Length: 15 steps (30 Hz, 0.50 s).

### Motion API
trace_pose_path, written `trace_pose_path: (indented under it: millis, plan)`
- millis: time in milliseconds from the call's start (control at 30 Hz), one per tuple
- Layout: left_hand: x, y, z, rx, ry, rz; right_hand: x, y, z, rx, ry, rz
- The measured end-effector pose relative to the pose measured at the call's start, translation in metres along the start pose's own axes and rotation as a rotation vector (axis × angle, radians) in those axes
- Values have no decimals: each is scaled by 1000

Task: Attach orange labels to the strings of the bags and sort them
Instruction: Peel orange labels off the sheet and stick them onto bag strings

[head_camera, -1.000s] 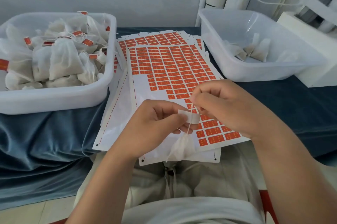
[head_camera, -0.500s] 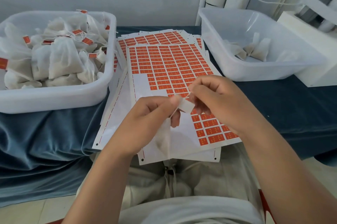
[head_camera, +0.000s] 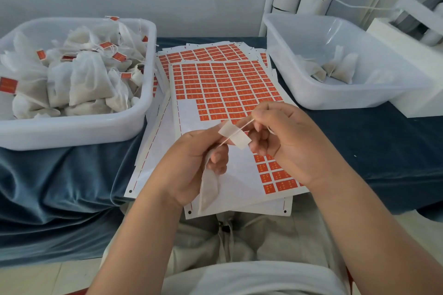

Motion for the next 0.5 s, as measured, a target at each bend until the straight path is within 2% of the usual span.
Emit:
trace_pose_path:
  millis: [133, 333, 500]
  plan:
    - [-2, -2, -1, -9, 61, 5, 3, 2, -2, 6, -77, -40]
    - [-2, -3, -4, 15, 203, -101, 8, 4, -6, 25, -165, -93]
    - [-2, -5, -6, 4, 200, -108, 11, 4, -9, 9, -241, -121]
Point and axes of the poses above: each hand's wrist, its own y-axis towards the middle knuckle, its own x-axis out of the back of the hand, z = x × y, the point moved 6 cm from there along y, towards the middle knuckle, and after that the axes turned 4 degrees about z, right-handed, at the moved point
